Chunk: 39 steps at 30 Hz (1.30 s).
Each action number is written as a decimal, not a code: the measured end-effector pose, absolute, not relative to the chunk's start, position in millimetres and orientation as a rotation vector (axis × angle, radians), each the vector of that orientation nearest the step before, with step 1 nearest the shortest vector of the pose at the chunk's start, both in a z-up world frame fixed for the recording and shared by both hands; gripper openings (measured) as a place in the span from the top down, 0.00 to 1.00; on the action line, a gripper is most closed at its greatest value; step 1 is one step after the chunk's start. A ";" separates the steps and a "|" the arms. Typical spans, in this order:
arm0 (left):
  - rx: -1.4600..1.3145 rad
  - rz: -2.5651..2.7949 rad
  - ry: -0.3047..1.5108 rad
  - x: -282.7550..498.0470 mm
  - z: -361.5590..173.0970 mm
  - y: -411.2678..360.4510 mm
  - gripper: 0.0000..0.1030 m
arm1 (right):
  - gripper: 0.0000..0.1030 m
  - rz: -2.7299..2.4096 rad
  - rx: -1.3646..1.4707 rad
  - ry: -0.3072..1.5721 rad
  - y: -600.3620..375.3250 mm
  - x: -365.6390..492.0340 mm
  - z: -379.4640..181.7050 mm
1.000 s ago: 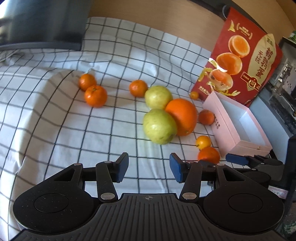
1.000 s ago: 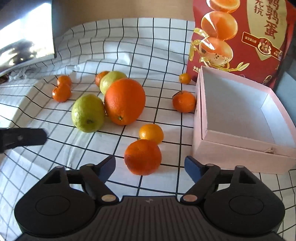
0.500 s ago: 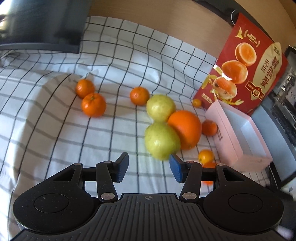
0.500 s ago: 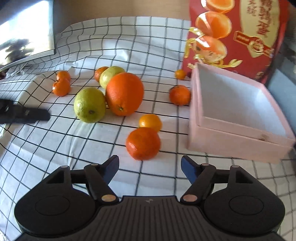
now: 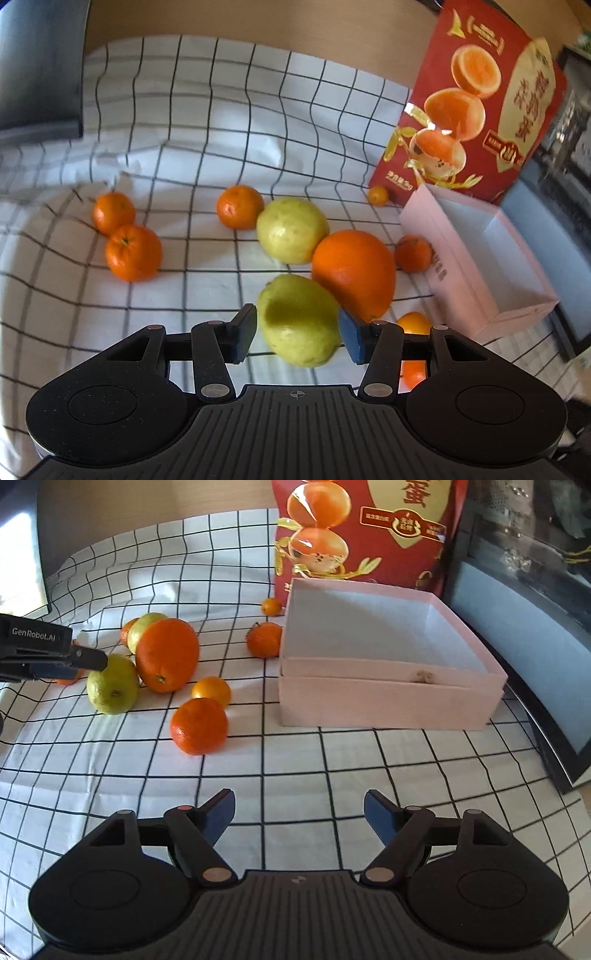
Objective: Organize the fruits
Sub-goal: 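Reach the left gripper to the green pear and grasp it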
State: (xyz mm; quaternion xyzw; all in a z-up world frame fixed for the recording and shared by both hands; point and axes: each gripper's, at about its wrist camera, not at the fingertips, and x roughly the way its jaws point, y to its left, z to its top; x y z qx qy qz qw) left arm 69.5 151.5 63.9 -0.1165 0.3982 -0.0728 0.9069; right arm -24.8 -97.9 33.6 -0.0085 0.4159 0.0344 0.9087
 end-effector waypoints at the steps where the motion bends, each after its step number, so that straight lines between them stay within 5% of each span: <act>1: -0.266 -0.148 0.822 72.0 63.3 152.6 0.48 | 0.25 0.069 -0.015 0.863 -97.8 -24.9 32.7; 10: -0.228 -0.145 0.840 71.0 59.4 159.7 0.40 | 0.25 0.108 -0.050 0.893 -83.7 -25.5 28.1; 15: -0.338 -0.159 0.859 62.8 54.6 176.7 0.46 | 0.25 0.115 -0.032 0.915 -86.4 -28.0 25.9; 27: -0.367 -0.149 0.880 90.5 38.5 167.0 0.33 | 0.24 0.156 -0.066 0.917 -78.6 -34.2 24.4; 39: -0.463 -0.181 0.961 103.3 29.2 166.9 0.36 | 0.24 0.125 -0.045 0.921 -91.2 -33.9 22.7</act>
